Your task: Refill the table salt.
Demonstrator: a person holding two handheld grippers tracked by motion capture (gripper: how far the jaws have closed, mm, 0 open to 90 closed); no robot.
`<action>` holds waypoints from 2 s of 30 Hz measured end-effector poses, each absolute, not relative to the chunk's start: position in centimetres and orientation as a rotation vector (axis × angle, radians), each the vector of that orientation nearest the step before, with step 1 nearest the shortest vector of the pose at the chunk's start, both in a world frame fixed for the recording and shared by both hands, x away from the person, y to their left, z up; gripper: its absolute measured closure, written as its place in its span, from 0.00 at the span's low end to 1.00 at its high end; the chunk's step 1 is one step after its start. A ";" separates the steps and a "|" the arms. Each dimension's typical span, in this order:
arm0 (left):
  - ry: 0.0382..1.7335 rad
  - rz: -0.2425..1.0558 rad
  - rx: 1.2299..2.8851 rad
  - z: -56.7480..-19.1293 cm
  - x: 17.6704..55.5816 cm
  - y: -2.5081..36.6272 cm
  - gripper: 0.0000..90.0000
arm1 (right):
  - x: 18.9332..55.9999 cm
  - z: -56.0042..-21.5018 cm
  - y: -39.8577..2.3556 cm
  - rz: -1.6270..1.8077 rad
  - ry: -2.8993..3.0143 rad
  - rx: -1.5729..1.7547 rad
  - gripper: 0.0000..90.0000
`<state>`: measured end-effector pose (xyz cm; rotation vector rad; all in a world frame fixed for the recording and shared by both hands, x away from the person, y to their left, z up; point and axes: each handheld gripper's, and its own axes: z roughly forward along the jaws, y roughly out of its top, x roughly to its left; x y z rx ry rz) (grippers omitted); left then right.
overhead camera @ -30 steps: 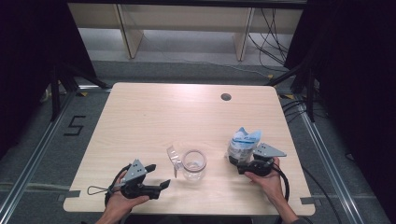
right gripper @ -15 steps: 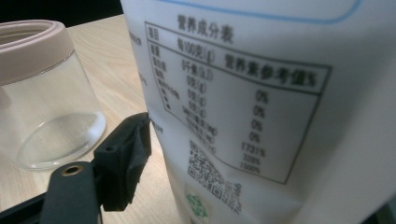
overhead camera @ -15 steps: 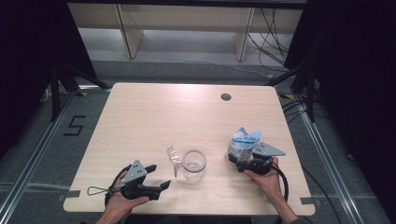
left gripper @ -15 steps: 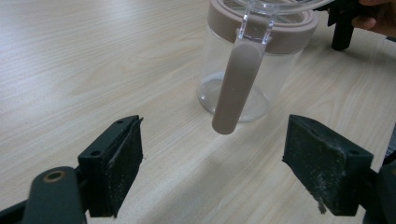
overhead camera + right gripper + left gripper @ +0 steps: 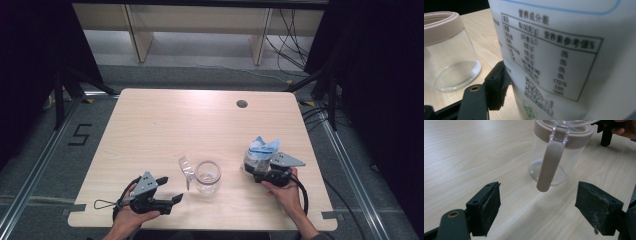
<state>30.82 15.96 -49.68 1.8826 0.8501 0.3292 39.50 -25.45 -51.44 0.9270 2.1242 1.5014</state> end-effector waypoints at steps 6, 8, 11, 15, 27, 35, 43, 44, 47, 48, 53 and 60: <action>0.847 0.324 1.882 -49.7 30.9 15.9 0.22 | 39.4 -51.4 -25.5 1.491 2.129 0.946 0.41; 0.848 0.324 1.881 -49.7 30.8 15.9 0.22 | 39.4 -51.4 -25.4 1.490 2.121 0.931 0.42; 0.859 0.322 1.876 -49.7 30.8 15.9 0.22 | 39.3 -51.4 -25.3 1.479 2.106 0.947 0.44; 0.851 0.319 1.877 -49.7 30.8 15.9 0.22 | 39.1 -51.4 -25.2 1.481 2.101 0.979 0.46; 0.835 0.334 1.888 -49.6 30.9 16.0 0.22 | 38.8 -51.2 -24.7 1.447 2.082 1.010 0.49; 0.852 0.330 1.878 -49.6 30.9 16.0 0.23 | 38.4 -51.0 -24.3 1.415 2.086 1.017 0.50; 0.858 0.323 1.865 -49.6 30.9 16.0 0.23 | 38.4 -50.8 -24.1 1.396 2.096 1.006 0.50; 0.850 0.323 1.869 -49.6 30.9 16.0 0.23 | 38.3 -50.7 -24.1 1.388 2.096 1.008 0.50; 0.846 0.333 1.872 -49.5 31.0 16.0 0.23 | 38.2 -50.7 -23.9 1.388 2.107 0.990 0.50; 0.859 0.324 1.867 -49.6 30.9 16.0 0.23 | 38.3 -50.7 -23.8 1.381 2.103 0.966 0.50; 0.843 0.335 1.876 -49.5 31.0 16.2 0.23 | 38.1 -50.6 -23.5 1.366 2.117 0.987 0.51; 0.848 0.339 1.872 -49.5 31.0 16.2 0.23 | 37.9 -50.2 -23.3 1.337 2.100 0.975 0.51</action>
